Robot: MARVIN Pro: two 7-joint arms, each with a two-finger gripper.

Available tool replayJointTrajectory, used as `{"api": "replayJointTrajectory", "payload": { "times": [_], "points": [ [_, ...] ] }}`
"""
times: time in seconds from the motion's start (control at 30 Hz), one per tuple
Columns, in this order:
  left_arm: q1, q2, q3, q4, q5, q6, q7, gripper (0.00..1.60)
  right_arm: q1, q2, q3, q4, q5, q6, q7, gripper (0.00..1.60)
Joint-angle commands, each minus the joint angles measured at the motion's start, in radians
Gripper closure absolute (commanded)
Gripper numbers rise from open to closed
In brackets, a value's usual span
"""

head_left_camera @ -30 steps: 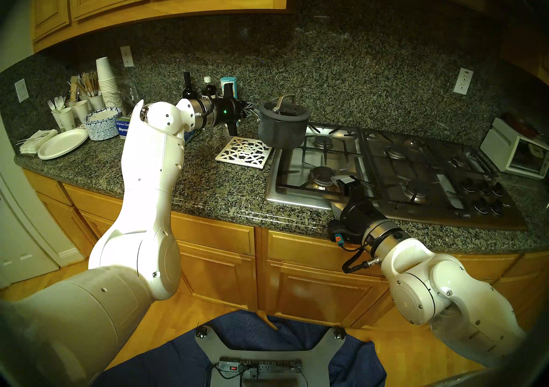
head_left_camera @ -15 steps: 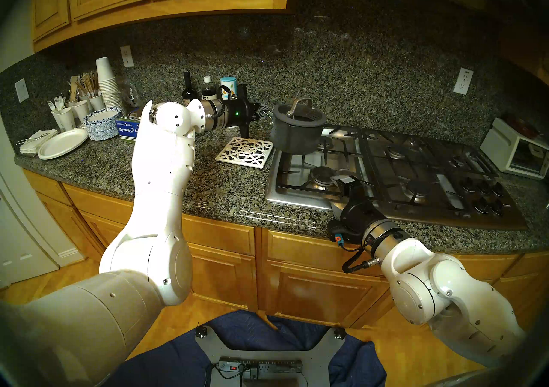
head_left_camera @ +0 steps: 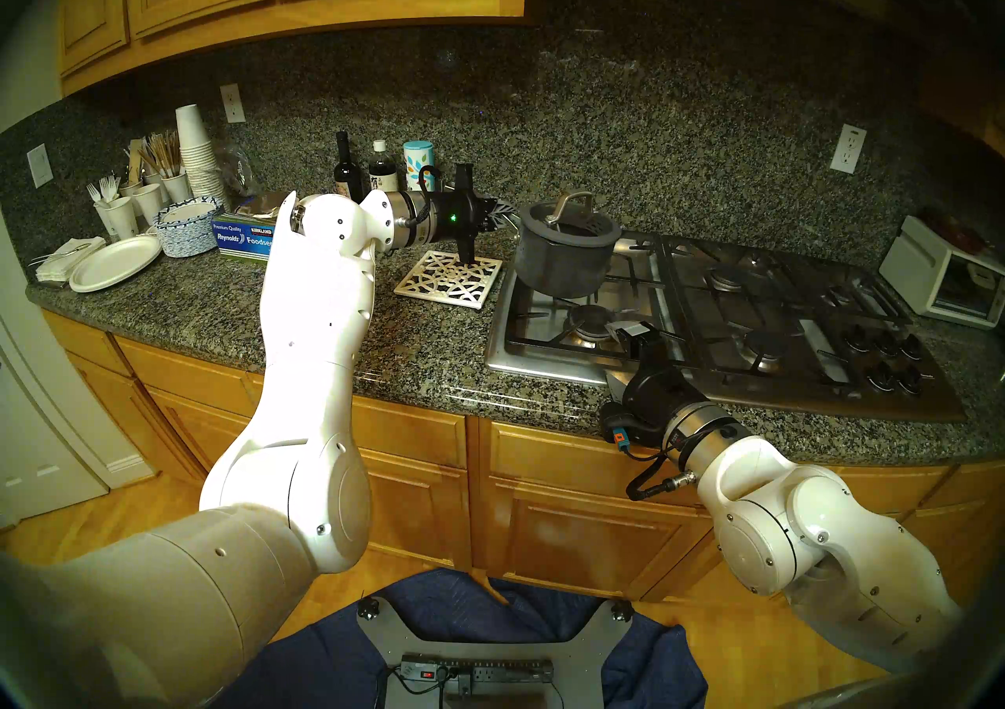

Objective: Pick up the pot, put it on the stove, take off the pot lid

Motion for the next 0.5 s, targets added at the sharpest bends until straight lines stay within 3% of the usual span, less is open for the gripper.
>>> {"api": "replayJointTrajectory", "payload": {
  "times": [0.0,0.47],
  "points": [
    [-0.082,-0.057,-0.011,-0.052,-0.046,-0.001,-0.050,1.60,0.017,0.000,0.013,-0.026,-0.008,-0.002,-0.018,0.00],
    [-0.084,-0.093,-0.015,-0.011,-0.016,0.014,-0.057,1.60,0.017,0.000,0.014,-0.027,-0.008,-0.002,-0.019,0.00]
  ]
}}
